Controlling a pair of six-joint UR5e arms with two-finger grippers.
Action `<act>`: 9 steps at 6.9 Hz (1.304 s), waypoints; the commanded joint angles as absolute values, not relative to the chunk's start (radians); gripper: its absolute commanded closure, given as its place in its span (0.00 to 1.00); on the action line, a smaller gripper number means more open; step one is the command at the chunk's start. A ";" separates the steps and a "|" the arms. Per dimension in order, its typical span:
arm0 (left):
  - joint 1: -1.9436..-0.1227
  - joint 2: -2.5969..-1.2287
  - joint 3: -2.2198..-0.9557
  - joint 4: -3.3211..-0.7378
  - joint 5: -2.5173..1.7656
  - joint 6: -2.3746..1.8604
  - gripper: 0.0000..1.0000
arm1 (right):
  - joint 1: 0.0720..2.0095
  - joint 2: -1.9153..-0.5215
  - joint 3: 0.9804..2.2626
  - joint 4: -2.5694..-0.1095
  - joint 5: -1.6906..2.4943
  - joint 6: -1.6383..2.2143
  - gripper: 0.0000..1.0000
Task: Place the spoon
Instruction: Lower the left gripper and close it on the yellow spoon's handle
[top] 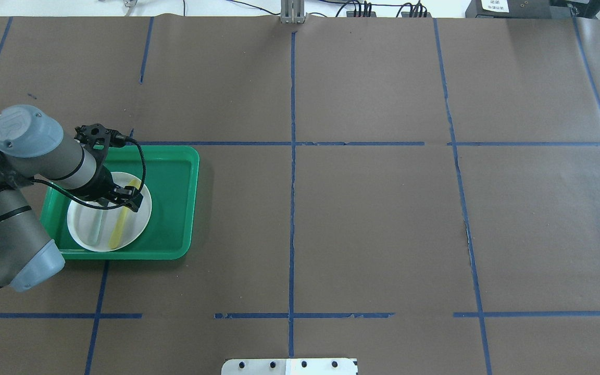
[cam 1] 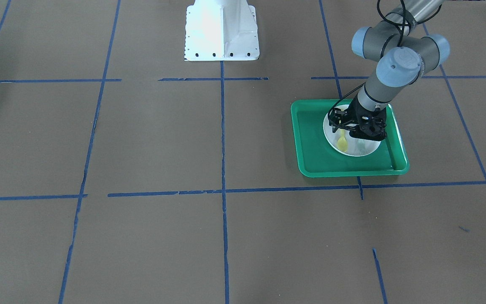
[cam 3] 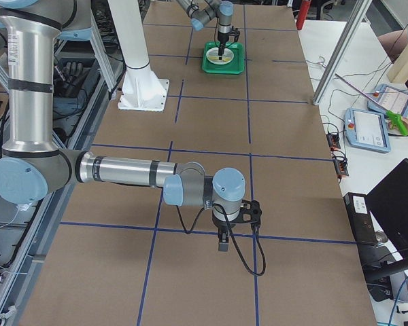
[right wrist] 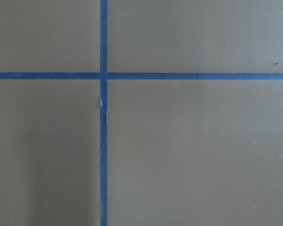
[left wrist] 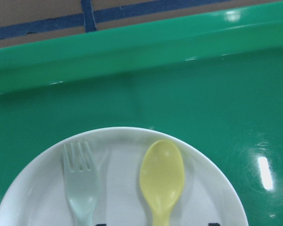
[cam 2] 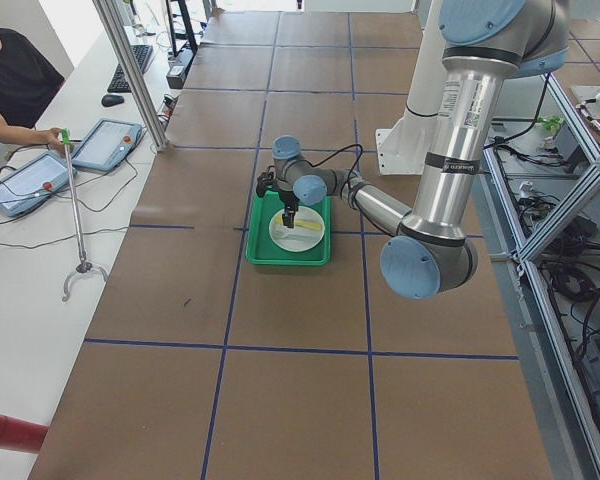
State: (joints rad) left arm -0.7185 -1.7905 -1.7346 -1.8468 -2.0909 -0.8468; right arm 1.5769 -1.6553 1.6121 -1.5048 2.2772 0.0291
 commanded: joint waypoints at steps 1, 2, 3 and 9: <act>-0.715 -1.790 -1.723 -1.848 -2.098 -0.850 0.29 | 1.577 -1.655 1.612 -1.505 2.278 0.029 0.00; -0.715 -1.790 -1.721 -1.855 -2.098 -0.848 0.36 | 1.577 -1.655 1.611 -1.505 2.278 0.029 0.00; -0.715 -1.790 -1.723 -1.855 -2.098 -0.848 0.49 | 1.577 -1.655 1.612 -1.505 2.278 0.029 0.00; -0.713 -1.789 -1.713 -1.855 -2.098 -0.845 0.66 | 1.577 -1.657 1.612 -1.505 2.278 0.029 0.00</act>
State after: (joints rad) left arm -0.7136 -1.7886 -1.7146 -1.8546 -2.0985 -0.8449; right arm 1.5770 -1.6557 1.6122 -1.5048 2.2773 0.0291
